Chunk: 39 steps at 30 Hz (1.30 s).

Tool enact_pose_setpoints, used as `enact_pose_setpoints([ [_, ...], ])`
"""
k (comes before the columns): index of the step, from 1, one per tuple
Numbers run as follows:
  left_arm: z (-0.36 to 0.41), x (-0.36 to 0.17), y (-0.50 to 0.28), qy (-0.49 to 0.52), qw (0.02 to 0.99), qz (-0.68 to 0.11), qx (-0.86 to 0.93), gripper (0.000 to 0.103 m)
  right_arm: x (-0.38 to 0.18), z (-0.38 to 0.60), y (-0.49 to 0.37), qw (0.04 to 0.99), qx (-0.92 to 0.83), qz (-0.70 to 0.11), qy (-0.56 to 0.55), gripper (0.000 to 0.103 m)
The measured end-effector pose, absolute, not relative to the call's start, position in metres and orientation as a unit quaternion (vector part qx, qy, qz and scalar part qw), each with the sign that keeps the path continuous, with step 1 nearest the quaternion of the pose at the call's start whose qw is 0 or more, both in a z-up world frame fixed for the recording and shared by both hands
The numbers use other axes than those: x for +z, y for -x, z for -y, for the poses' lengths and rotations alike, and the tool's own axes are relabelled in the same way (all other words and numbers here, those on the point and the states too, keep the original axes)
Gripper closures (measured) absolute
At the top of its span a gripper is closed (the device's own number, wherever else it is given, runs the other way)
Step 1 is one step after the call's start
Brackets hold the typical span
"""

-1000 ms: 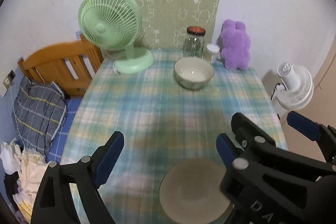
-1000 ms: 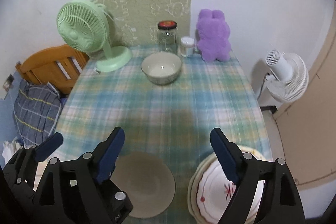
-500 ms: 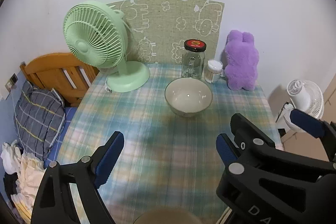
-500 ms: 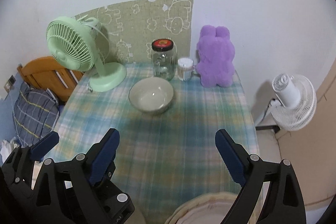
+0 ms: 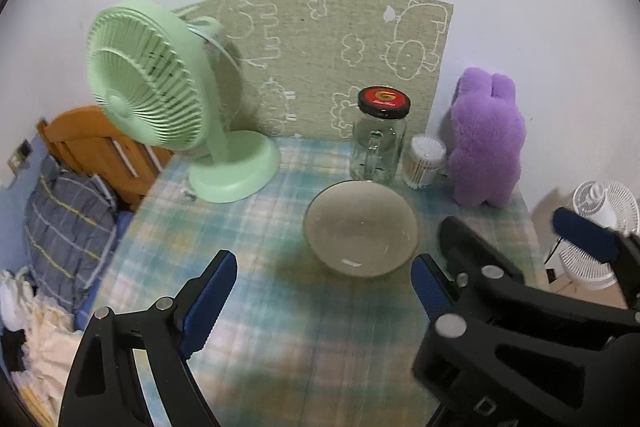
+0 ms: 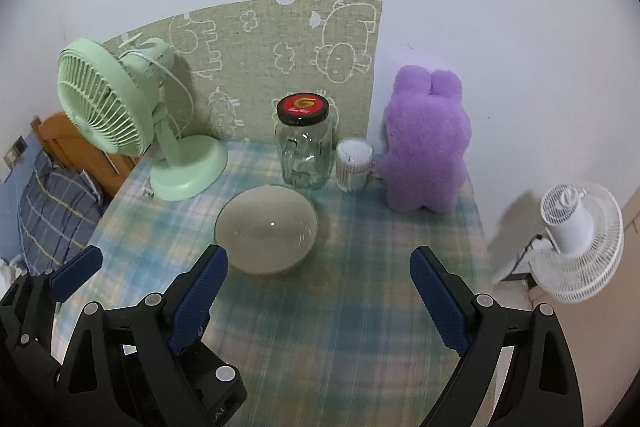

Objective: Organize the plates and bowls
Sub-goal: 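Move both tools to the grey-green bowl beside the glass jar, then grasp the bowl rim with both tools and lift it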

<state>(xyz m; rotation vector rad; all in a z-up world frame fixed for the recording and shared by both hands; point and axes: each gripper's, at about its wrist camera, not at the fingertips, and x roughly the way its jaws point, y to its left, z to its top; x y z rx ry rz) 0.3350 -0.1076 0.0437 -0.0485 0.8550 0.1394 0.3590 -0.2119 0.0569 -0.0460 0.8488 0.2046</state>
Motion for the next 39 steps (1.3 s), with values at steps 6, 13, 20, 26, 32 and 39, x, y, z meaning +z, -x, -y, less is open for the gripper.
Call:
enact_pose_setpoints([
  [6, 0.104, 0.02, -0.367, 0.021, 0.901, -0.426, 0.08, 0.022, 0.035, 0.206, -0.395, 0.903, 0.11, -0.414, 0.017, 0.009],
  [13, 0.096, -0.013, -0.396, 0.011, 0.892, -0.443, 0.086, 0.035, 0.0, 0.196, -0.429, 0.896, 0.102, -0.431, 0.013, 0.015],
  [20, 0.088, -0.039, -0.422, 0.017, 0.881, -0.464, 0.091, 0.059, -0.029, 0.189, -0.453, 0.883, 0.098, -0.459, 0.0, 0.033],
  [26, 0.086, -0.059, -0.439, 0.02, 0.871, -0.484, 0.086, 0.067, -0.049, 0.185, -0.469, 0.875, 0.091, -0.475, 0.0, 0.039],
  [32, 0.084, -0.077, -0.445, 0.015, 0.86, -0.503, 0.09, 0.085, -0.066, 0.183, -0.477, 0.866, 0.086, -0.492, 0.01, 0.067],
  [39, 0.08, -0.082, -0.445, 0.018, 0.86, -0.503, 0.088, 0.087, -0.07, 0.176, -0.48, 0.866, 0.078, -0.494, 0.019, 0.083],
])
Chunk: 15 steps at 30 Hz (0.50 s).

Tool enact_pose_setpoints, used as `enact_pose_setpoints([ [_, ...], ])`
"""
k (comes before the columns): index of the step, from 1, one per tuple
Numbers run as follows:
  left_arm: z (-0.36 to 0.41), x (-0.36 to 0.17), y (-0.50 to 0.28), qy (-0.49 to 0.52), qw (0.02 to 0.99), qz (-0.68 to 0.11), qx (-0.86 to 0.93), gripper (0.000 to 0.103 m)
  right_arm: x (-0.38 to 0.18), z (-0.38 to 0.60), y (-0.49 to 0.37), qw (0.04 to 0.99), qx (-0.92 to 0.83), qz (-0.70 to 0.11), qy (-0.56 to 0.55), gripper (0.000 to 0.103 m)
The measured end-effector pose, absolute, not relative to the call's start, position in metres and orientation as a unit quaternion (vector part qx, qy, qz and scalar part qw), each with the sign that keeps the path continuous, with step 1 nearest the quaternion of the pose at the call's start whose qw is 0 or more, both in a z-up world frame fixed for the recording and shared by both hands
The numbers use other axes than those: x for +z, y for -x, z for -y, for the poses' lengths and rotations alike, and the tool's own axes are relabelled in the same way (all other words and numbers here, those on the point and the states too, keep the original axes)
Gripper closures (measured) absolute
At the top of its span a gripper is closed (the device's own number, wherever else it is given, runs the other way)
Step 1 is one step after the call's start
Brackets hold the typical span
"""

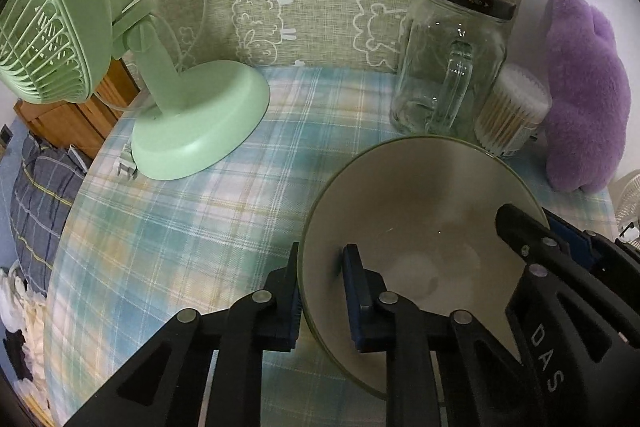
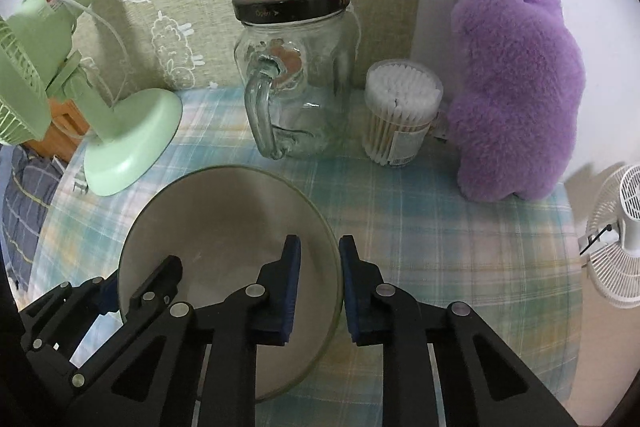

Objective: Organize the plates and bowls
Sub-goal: 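Grasp the bowl rim with both tools and lift it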

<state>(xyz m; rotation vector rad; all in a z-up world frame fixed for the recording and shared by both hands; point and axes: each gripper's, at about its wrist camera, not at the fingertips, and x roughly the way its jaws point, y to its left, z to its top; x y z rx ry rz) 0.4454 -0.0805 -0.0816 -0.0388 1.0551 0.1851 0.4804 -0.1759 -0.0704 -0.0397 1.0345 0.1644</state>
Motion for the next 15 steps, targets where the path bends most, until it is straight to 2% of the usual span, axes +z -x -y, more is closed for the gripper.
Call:
enact_pose_setpoints([
  [15, 0.084, -0.075, -0.43, 0.02, 0.854, -0.515, 0.074, 0.087, -0.065, 0.183, -0.466, 0.862, 0.069, -0.502, 0.011, 0.084],
])
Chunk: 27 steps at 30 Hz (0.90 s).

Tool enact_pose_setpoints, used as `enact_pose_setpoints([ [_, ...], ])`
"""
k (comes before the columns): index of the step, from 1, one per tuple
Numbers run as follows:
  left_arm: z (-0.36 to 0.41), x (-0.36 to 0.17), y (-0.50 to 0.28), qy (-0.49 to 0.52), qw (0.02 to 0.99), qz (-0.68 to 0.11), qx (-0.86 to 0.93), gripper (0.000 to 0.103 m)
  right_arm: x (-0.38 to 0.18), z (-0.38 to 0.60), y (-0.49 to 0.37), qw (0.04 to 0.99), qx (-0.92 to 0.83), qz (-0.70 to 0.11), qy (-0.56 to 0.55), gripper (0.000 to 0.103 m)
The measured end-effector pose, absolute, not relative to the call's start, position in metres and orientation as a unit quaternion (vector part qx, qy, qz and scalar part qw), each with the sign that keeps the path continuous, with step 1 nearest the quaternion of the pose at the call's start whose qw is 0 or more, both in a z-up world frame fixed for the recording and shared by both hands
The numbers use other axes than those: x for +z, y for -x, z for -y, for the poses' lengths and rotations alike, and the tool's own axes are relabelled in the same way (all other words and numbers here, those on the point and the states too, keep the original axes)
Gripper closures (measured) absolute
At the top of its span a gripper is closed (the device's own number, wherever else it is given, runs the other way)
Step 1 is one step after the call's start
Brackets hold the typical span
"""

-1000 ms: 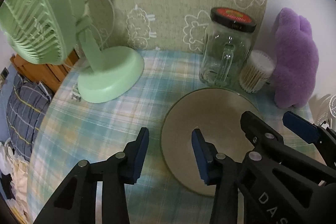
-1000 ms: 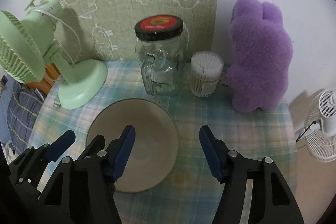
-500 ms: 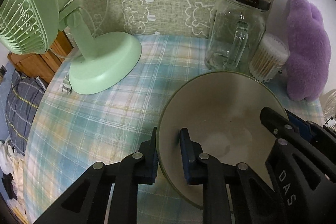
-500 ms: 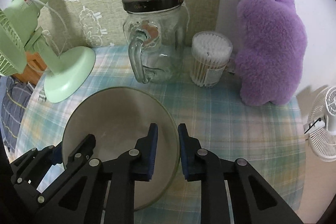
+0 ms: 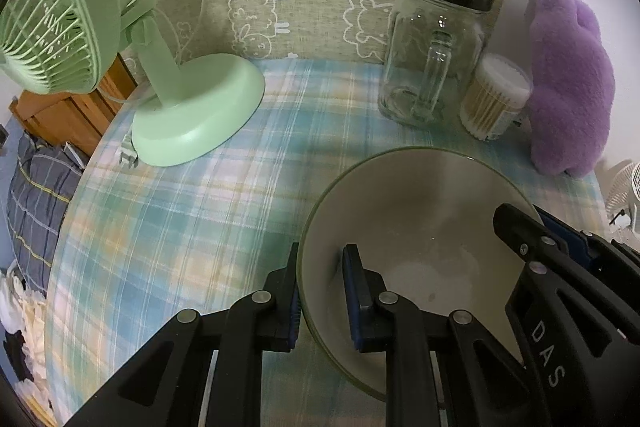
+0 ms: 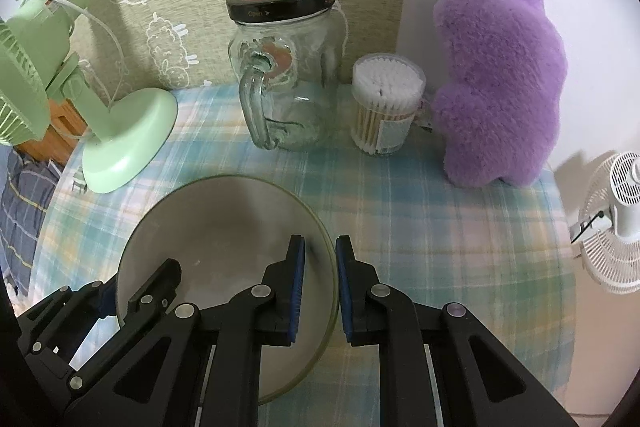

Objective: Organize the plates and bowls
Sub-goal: 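Grasp the bowl rim with both tools and lift it, then carry the held bowl with both tools toward the bowls beside the plates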

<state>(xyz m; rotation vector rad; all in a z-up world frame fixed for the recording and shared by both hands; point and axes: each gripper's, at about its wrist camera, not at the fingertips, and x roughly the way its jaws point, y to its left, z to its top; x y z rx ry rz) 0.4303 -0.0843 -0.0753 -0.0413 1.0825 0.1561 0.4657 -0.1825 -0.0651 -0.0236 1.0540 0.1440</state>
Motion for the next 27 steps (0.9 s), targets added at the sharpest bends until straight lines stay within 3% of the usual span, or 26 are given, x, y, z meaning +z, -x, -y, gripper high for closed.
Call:
enact_pose_setpoints([
  [27, 0.075, 0.019, -0.335, 0.011, 0.881, -0.471, 0.045, 0.087, 0.031, 0.176, -0.363, 0.888, 0.048, -0.458, 0.008, 0.084],
])
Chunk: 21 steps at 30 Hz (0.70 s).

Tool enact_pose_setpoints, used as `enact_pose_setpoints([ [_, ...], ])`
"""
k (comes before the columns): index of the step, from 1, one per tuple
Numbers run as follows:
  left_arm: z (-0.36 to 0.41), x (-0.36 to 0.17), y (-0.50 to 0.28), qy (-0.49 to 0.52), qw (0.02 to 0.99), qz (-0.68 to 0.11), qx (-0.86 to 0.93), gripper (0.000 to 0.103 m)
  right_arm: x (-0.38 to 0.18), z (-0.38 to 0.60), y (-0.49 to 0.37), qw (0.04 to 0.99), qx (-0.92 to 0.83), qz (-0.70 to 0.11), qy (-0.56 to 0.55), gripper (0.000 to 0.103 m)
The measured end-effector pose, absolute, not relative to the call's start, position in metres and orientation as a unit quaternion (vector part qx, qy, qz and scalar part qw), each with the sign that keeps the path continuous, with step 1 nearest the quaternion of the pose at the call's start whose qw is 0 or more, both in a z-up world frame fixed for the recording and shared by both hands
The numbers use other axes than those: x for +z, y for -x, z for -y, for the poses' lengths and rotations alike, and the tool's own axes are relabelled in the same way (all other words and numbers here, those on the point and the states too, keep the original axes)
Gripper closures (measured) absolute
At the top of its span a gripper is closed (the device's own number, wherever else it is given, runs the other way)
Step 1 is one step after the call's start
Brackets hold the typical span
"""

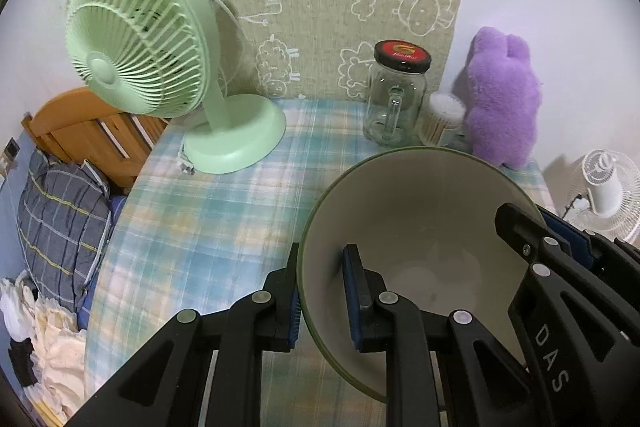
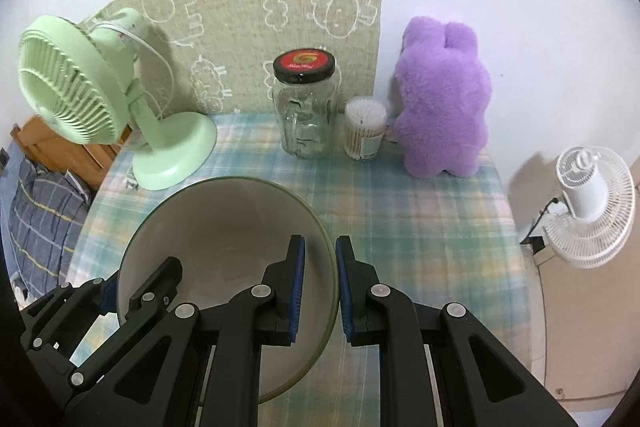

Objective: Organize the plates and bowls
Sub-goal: 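Carry the held bowl with both tools toward the bowls beside the plates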

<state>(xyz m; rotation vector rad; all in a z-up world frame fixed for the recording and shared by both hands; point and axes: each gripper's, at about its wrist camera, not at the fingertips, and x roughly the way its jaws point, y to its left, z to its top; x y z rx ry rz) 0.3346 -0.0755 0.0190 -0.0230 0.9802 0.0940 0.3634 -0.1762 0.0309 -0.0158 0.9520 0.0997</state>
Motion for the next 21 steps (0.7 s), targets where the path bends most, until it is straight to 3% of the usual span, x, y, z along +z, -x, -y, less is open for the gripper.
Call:
enact_pose_setpoints([
  [21, 0.044, 0.056, -0.217, 0.001, 0.893, -0.449, 0.005, 0.086, 0.079, 0.146, -0.234, 0.897, 0.013, -0.443, 0.016, 0.084],
])
